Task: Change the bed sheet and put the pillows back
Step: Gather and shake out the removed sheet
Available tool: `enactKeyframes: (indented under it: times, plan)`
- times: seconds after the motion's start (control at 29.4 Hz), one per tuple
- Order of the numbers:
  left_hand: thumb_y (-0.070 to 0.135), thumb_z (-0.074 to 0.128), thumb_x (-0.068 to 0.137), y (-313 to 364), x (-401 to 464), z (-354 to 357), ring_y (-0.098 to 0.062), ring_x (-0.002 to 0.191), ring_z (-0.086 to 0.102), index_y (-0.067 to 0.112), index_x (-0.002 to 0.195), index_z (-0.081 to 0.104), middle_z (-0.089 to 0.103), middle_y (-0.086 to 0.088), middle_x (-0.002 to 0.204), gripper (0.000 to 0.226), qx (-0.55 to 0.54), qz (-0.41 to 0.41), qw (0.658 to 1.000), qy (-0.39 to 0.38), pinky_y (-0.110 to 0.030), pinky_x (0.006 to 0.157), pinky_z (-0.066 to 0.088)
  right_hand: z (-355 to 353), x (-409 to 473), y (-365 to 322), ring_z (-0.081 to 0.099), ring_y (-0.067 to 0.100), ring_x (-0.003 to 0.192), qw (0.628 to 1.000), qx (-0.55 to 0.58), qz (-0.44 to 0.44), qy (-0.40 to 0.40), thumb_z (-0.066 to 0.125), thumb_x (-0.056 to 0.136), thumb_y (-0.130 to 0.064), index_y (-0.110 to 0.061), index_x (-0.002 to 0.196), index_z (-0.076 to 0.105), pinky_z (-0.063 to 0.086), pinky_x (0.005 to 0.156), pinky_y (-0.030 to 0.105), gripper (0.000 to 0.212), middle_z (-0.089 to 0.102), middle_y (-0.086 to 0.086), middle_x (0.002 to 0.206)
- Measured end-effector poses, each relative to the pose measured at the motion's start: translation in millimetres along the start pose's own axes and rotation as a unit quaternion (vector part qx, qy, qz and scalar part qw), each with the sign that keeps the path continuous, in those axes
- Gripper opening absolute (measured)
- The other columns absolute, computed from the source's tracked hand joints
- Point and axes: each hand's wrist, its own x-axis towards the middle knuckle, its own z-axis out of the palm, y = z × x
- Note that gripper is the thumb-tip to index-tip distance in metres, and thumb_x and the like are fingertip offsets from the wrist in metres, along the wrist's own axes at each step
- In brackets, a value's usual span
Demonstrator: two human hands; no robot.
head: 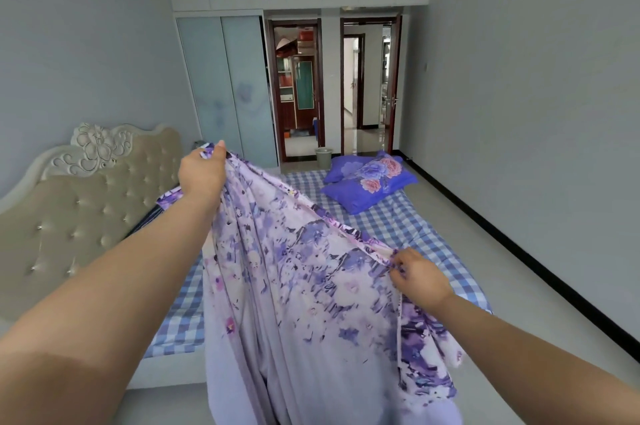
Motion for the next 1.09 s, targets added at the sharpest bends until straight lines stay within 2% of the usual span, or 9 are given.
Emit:
enactKeyframes:
  times: [0.14, 0.27, 0.37, 0.51, 0.58, 0.71, 0.82, 0.95, 1.09]
  plan:
    - [0.047, 0.060, 0.083, 4.9, -3.8, 5.4, -0.017, 0.048, 0.032, 0.019, 0.053, 0.034, 0.038, 0.001, 0.051, 0.049, 0.000, 0.017, 1.000, -0.005, -0.031, 0.054, 0.027, -2.9, 4.1, 2.1, 0.050, 0.020, 0.073, 0.998, 0.050, 0.038, -0.021, 0.046, 0.097, -0.017, -0.004, 0.086, 0.058, 0.035, 0.061, 0.027, 0.021, 0.055, 0.008, 0.090]
    - [0.048, 0.059, 0.083, 13.6, -3.7, 7.4, -0.017, 0.050, 0.034, 0.020, 0.056, 0.038, 0.040, 0.002, 0.053, 0.045, 0.003, 0.028, 0.999, -0.015, -0.030, 0.055, 0.029, 3.3, 4.4, -3.8, 0.033, 0.016, 0.056, 0.948, 0.273, 0.159, -0.028, 0.042, 0.099, -0.015, -0.010, 0.067, 0.037, 0.029, 0.053, 0.024, 0.033, 0.037, 0.003, 0.064]
    - [0.049, 0.059, 0.084, 15.9, -1.2, 6.6, -0.021, 0.060, 0.041, 0.021, 0.058, 0.042, 0.044, 0.002, 0.056, 0.042, 0.001, 0.028, 0.999, -0.019, -0.029, 0.061, 0.033, 8.9, 4.6, -7.4, 0.030, 0.016, 0.059, 0.909, 0.362, 0.206, -0.026, 0.040, 0.100, -0.019, -0.012, 0.070, 0.035, 0.029, 0.062, 0.029, 0.031, 0.033, 0.002, 0.064]
    - [0.048, 0.058, 0.085, 13.1, 0.7, 1.6, -0.023, 0.059, 0.038, 0.018, 0.057, 0.039, 0.041, 0.001, 0.055, 0.045, 0.019, 0.023, 1.000, -0.008, -0.029, 0.058, 0.031, 8.5, 4.4, -12.6, 0.034, 0.012, 0.048, 0.926, 0.327, 0.187, -0.016, 0.034, 0.099, -0.007, -0.016, 0.100, 0.042, 0.031, 0.039, 0.015, 0.012, 0.042, 0.001, 0.064]
    - [0.048, 0.058, 0.085, 10.5, -2.0, -0.2, -0.021, 0.056, 0.036, 0.018, 0.056, 0.037, 0.039, 0.001, 0.054, 0.047, 0.023, 0.016, 1.000, -0.001, -0.030, 0.053, 0.028, 7.1, 6.8, -14.9, 0.038, 0.011, 0.048, 0.927, 0.322, 0.191, -0.017, 0.033, 0.096, -0.002, -0.018, 0.111, 0.037, 0.031, 0.035, 0.013, 0.022, 0.045, 0.002, 0.065]
    - [0.049, 0.058, 0.085, 6.1, -4.9, -2.6, -0.023, 0.059, 0.038, 0.018, 0.058, 0.036, 0.040, -0.001, 0.054, 0.047, 0.029, 0.003, 1.000, 0.002, -0.030, 0.057, 0.030, 5.8, 8.4, -21.4, 0.049, 0.007, 0.065, 0.917, 0.338, 0.211, -0.005, 0.043, 0.098, -0.029, -0.019, 0.104, 0.046, 0.037, 0.053, 0.021, 0.011, 0.058, 0.004, 0.088]
    - [0.049, 0.058, 0.085, 4.6, -2.9, -6.5, -0.025, 0.061, 0.038, 0.017, 0.058, 0.034, 0.040, -0.002, 0.055, 0.048, 0.020, -0.003, 1.000, 0.005, -0.031, 0.056, 0.028, 2.0, 5.5, -21.2, 0.057, 0.005, 0.076, 0.935, 0.316, 0.155, -0.045, 0.065, 0.081, -0.056, -0.027, 0.093, 0.051, 0.039, 0.056, 0.017, 0.035, 0.062, -0.008, 0.089]
    - [0.049, 0.059, 0.085, 1.1, -5.3, -8.7, -0.024, 0.063, 0.039, 0.017, 0.059, 0.036, 0.040, -0.001, 0.057, 0.047, 0.014, -0.013, 1.000, 0.011, -0.030, 0.054, 0.029, -5.3, 11.9, -14.6, 0.062, 0.014, 0.086, 0.911, 0.369, 0.140, -0.122, 0.075, 0.079, -0.034, -0.022, 0.087, 0.064, 0.043, 0.060, 0.006, 0.019, 0.068, -0.010, 0.088]
    - [0.049, 0.058, 0.086, -4.5, -12.4, -7.2, -0.024, 0.063, 0.041, 0.016, 0.060, 0.038, 0.042, 0.000, 0.057, 0.047, 0.013, -0.021, 1.000, 0.014, -0.030, 0.053, 0.029, -25.4, 24.0, 1.2, 0.041, 0.022, 0.132, 0.831, 0.402, 0.229, -0.308, 0.070, 0.085, -0.022, -0.007, 0.137, 0.042, 0.034, 0.109, 0.039, 0.061, 0.050, -0.002, 0.135]
